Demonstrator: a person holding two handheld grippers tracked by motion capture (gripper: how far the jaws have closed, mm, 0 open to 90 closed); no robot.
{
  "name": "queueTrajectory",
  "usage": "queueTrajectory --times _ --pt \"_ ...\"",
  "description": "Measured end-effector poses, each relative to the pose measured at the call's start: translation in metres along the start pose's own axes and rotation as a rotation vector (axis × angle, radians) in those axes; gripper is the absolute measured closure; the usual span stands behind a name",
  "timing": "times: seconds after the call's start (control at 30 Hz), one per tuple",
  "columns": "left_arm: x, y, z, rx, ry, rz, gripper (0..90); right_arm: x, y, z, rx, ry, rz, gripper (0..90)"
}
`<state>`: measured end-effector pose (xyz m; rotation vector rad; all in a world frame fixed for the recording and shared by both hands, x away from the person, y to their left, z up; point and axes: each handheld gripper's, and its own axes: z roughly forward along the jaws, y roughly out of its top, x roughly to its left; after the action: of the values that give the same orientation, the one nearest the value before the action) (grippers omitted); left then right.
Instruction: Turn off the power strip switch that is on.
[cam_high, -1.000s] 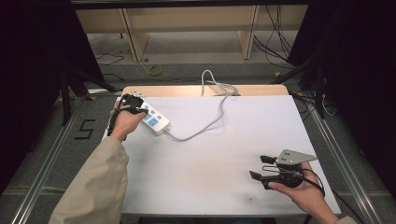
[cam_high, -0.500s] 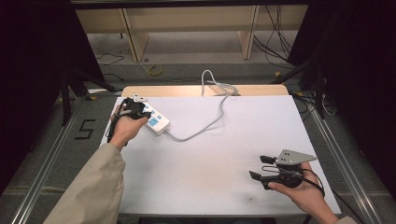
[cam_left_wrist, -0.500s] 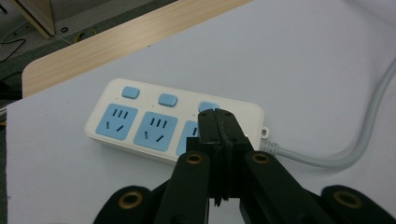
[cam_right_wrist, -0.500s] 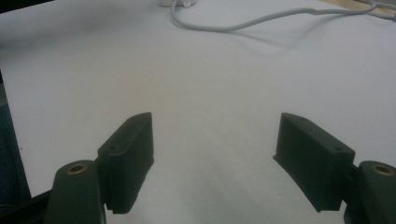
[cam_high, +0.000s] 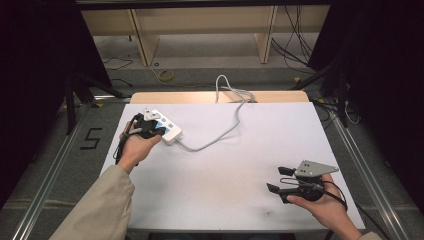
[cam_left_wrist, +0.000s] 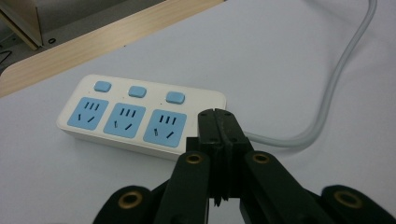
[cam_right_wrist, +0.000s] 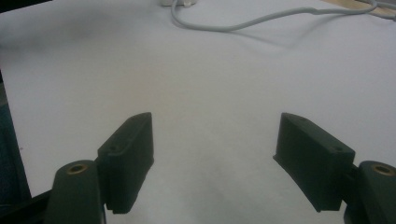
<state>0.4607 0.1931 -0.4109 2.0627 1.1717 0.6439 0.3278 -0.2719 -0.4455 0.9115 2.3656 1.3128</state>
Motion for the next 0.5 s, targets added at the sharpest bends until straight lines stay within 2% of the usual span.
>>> queueTrajectory --times 0.17,0.33,0.5 --pt "-0.01 -0.007 -0.007 -0.019 -0.005 0.014 89.8 0.0 0.0 0.0 0.001 -0.001 0.001 28.1" --pt "-0.02 -0.015 -0.014 -0.038 -0.031 0.019 89.8 0.0 0.0 0.0 0.0 -0.001 -0.002 28.1" --pt "-0.028 -0.023 -0.022 -0.059 -0.032 0.031 89.7 0.0 0.0 -0.001 -0.001 -0.003 -0.001 28.1"
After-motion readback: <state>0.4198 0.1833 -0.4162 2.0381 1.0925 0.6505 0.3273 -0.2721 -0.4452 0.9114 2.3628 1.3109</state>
